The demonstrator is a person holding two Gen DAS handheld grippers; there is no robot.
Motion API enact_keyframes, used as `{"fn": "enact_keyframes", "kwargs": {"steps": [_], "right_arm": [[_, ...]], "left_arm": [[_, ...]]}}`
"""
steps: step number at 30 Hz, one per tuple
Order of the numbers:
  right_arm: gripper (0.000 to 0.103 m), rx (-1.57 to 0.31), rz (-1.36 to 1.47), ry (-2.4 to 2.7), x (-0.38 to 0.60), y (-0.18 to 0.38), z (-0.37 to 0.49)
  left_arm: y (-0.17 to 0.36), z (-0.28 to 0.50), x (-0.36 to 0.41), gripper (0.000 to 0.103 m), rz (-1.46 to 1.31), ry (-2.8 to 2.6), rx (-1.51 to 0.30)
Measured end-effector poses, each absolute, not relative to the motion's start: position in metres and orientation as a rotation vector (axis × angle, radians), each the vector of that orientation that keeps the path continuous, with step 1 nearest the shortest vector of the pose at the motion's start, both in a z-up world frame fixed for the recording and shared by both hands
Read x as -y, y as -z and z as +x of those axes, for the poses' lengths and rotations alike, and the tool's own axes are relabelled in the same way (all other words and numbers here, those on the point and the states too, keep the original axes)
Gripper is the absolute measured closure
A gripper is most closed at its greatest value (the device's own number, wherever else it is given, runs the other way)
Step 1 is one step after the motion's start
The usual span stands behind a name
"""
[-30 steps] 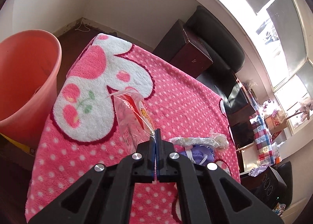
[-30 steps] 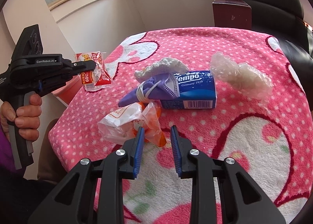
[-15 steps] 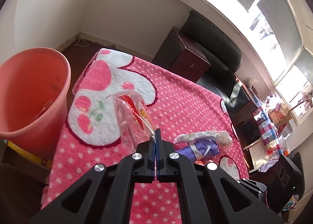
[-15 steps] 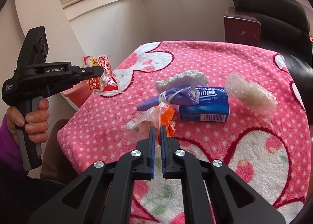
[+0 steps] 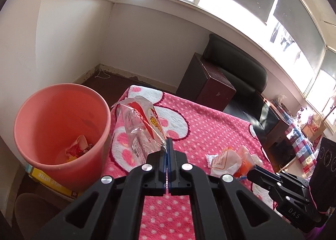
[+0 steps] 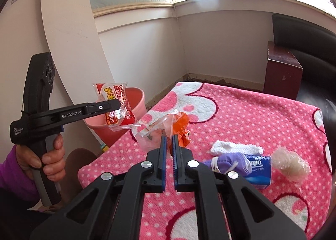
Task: Collect trash
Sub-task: 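Carry both bags over the pink bucket and open both grippers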
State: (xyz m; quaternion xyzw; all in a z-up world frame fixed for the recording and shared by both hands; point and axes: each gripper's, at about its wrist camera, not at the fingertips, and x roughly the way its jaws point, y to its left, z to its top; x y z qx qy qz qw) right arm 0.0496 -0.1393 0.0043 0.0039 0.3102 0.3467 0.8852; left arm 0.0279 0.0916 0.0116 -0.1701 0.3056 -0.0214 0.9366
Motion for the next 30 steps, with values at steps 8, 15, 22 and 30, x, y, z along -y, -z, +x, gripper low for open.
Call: {"fn": "enact_keyframes", "kwargs": {"steps": [8,15,22,30], "right_arm": [[0.098,-0.601,-0.05,-0.802,0.075,-0.015,0.066],[0.098,-0.59,-0.081,-0.876,0.017,-0.021,0.074],[0.098,-0.591,-0.156,-0.915,-0.038,-0.015,0.079],[0.097,-0.653,-0.225,-0.919,-0.079,0.005,0.085]], "left_arm": [[-0.015,0.014,-0.134,0.103,-0.33,-0.076,-0.56],[-0.004,0.003,-0.178,0.103,-0.335,-0.204,-0.542],[0.013,-0.002,-0.208,0.103,-0.333,-0.285,-0.541],[0.027,0.005,-0.221,0.103,-0.332,-0.298,-0.574]]}}
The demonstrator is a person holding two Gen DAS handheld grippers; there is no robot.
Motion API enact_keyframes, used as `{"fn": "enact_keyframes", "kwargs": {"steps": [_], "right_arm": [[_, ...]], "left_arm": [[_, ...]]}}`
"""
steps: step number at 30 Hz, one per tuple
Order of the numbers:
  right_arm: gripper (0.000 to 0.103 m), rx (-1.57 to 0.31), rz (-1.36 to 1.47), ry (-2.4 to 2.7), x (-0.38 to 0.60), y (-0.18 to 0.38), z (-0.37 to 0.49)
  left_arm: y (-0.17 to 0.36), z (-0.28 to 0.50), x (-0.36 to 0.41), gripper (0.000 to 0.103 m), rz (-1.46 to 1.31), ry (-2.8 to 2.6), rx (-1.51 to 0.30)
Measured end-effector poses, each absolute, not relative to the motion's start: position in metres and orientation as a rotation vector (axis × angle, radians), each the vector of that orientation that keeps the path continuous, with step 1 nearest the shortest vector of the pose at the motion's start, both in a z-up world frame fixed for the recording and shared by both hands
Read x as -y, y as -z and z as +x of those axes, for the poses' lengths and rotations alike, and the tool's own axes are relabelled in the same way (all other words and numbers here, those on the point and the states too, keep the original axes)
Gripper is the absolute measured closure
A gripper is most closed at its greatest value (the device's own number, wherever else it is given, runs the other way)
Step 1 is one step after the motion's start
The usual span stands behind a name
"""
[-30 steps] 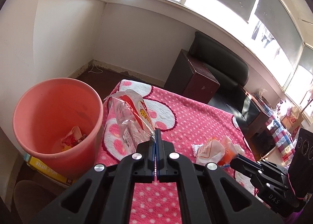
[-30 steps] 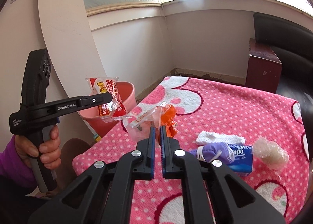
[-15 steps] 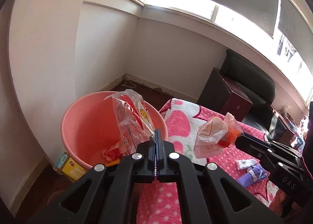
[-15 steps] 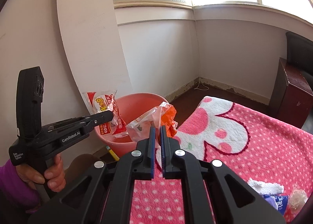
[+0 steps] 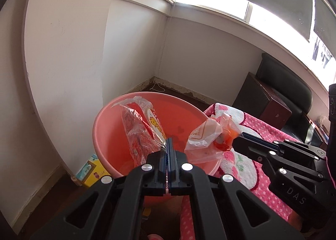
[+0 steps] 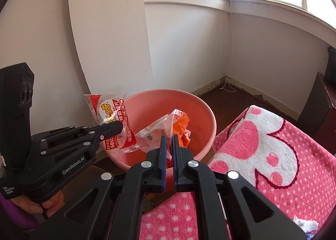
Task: Collect trash
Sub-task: 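Carry both bags over the pink bucket and open both grippers, then move both tools back over the blanket toward the purple cloth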
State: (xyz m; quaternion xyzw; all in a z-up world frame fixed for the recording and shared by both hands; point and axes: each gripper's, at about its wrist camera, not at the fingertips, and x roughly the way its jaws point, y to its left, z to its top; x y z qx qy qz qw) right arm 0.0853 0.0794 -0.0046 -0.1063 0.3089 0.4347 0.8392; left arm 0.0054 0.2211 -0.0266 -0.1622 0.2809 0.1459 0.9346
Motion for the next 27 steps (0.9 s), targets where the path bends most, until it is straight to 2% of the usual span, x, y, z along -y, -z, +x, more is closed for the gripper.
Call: {"fn": "enact_keyframes", "kwargs": {"steps": [11,14,16,21,25,27], "right_arm": [[0.097,-0.719,-0.266,-0.932,-0.099,0.021,0.085],[0.097,-0.749,-0.275,-0.934,-0.101,0.024,0.085],[0.096,-0.761,-0.27,-0.933,-0.1,0.026,0.086],[0.094,-0.766,-0.257,-0.932,-0.096,0.024,0.084],[0.077,-0.753,-0.231,-0.938,-0.091,0.021,0.085],[0.076,-0.745,-0.226,-0.936,-0.089,0.019,0.084]], "left_arm": [[0.041,0.0,-0.227,0.1,-0.351,-0.31,-0.61],[0.041,-0.001,-0.229,0.089,-0.36,-0.318,-0.618],[0.041,-0.004,-0.229,0.073,-0.371,-0.323,-0.618],[0.037,-0.011,-0.229,0.072,-0.369,-0.328,-0.606],[0.033,-0.013,-0.226,0.072,-0.365,-0.329,-0.601],[0.031,-0.014,-0.225,0.072,-0.363,-0.328,-0.6]]}}
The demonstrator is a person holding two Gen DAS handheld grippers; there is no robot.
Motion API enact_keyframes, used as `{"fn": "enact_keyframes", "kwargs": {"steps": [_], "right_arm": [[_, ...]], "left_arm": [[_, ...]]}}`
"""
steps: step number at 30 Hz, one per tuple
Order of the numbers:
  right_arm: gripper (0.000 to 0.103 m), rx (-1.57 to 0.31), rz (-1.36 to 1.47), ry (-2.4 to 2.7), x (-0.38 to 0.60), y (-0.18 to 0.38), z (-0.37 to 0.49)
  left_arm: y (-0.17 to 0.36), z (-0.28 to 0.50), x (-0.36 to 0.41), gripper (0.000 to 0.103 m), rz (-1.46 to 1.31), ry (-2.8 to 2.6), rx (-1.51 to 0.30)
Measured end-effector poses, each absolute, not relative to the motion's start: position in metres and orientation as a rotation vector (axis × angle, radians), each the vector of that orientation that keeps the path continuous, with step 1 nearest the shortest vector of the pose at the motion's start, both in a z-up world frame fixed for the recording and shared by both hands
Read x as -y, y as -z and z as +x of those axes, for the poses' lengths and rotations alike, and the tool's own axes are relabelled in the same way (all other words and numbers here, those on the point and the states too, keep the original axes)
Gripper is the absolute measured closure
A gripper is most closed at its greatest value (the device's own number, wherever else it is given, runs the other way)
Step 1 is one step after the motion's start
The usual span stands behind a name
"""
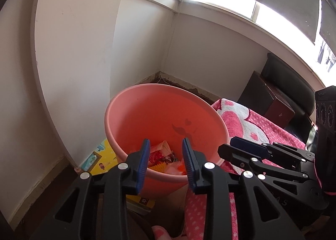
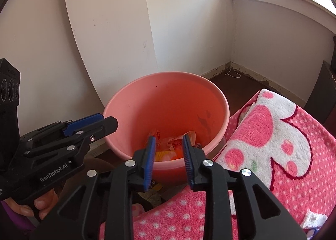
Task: Collect trash
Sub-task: 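Move both tools back over the blanket toward the purple cloth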
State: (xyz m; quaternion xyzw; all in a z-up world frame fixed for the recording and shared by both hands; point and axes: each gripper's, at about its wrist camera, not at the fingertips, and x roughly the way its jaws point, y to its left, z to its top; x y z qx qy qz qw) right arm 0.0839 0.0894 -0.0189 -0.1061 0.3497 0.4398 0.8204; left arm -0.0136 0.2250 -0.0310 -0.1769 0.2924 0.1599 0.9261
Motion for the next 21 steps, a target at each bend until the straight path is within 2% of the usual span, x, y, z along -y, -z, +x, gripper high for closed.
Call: {"fn": "enact_keyframes", "kwargs": {"steps": [21], "right_arm": [[0.076,-0.653,-0.128,-0.891,-0.011,-0.006,0.063]], "left_arm": [[0.001,-0.013,-0.171,0.069,-0.282,-0.241,-0.572]]}}
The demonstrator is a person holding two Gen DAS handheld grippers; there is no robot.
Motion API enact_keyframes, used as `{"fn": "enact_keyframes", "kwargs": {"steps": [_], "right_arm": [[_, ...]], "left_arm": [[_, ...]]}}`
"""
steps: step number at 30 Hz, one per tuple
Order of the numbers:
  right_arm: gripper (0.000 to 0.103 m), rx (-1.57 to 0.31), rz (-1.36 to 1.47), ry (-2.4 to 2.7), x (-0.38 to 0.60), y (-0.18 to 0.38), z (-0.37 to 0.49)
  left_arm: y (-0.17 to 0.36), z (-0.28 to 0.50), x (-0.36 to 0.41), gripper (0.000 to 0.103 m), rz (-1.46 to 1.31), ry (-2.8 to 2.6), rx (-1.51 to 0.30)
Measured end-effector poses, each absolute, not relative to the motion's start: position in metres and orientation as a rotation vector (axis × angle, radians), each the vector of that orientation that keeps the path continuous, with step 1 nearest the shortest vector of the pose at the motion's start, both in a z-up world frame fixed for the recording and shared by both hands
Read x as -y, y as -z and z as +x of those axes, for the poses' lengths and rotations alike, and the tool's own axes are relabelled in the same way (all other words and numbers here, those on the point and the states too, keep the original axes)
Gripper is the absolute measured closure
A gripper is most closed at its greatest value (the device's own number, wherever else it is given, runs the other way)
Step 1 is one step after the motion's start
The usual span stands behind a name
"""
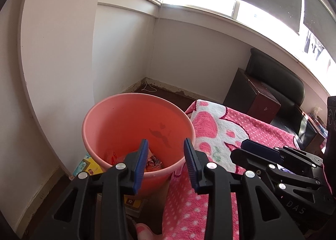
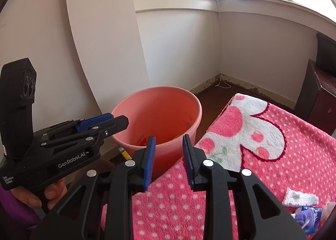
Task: Collect trash
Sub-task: 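Move both tools back over the blanket toward the purple cloth, then grasp the purple cloth with white band with the left gripper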
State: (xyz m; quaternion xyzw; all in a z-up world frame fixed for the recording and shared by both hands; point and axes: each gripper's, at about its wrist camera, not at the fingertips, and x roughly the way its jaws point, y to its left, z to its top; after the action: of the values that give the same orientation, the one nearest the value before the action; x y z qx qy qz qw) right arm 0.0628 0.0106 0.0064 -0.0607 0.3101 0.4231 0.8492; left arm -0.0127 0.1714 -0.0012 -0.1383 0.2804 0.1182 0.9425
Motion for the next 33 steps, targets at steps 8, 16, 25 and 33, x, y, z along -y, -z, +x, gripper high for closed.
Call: {"fn": "enact_keyframes", "kwargs": {"steps": [8,16,25,33], "right_arm": [[0.076,-0.665,-0.102,-0.803,0.043,0.002,0.056],[0.076,-0.695,-0.05,-0.684,0.107,0.013,0.052],[0.076,-0.731,0.0,-0.53,0.173,0.028,0.049],[0.076,-0.742,0.04,-0.452,0.207,0.037,0.051]], "left_arm": [[0.001,0.003,-0.13,0.069,-0.227,-0.149,-0.593],[0.002,0.017,-0.081,0.069,-0.156,-0.039,-0.616],[0.011,0.024,-0.032,0.061,-0.093,0.118,-0.652],[0.026,0.027,0.004,0.061,-0.024,0.241,-0.707]]}}
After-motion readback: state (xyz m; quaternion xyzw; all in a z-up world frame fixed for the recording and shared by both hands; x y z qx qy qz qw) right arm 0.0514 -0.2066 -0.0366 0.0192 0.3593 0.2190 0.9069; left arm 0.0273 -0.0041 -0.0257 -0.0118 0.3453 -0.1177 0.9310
